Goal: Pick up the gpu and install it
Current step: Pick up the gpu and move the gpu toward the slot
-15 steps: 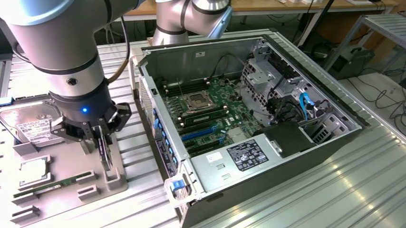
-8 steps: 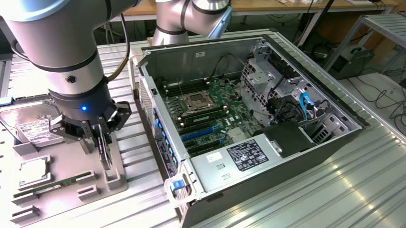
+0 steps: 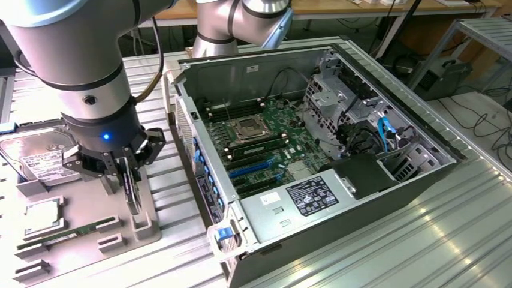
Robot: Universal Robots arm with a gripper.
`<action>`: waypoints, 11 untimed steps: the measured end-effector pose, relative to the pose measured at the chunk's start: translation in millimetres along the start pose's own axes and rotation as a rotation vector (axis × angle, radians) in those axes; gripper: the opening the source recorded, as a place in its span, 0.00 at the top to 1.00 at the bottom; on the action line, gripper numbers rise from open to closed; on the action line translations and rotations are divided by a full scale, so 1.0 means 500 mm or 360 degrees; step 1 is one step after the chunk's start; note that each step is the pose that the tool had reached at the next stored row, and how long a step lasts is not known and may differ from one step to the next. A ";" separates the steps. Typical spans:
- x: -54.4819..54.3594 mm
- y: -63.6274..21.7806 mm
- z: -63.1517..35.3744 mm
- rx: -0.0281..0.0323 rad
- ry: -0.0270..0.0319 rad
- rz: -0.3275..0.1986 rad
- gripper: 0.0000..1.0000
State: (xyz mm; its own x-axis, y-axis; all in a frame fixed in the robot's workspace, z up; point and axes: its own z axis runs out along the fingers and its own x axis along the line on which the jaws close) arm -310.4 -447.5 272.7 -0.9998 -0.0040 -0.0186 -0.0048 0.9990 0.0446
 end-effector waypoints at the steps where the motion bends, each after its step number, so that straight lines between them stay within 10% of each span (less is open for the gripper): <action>1: 0.000 0.000 -0.001 0.00000 0.00003 0.0000 0.73; 11: -0.002 0.005 -0.111 -0.00004 -0.00002 0.0000 0.73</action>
State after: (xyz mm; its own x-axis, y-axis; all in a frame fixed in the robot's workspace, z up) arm -310.3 -447.4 328.1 -0.9998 -0.0040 -0.0187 -0.0049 0.9990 0.0448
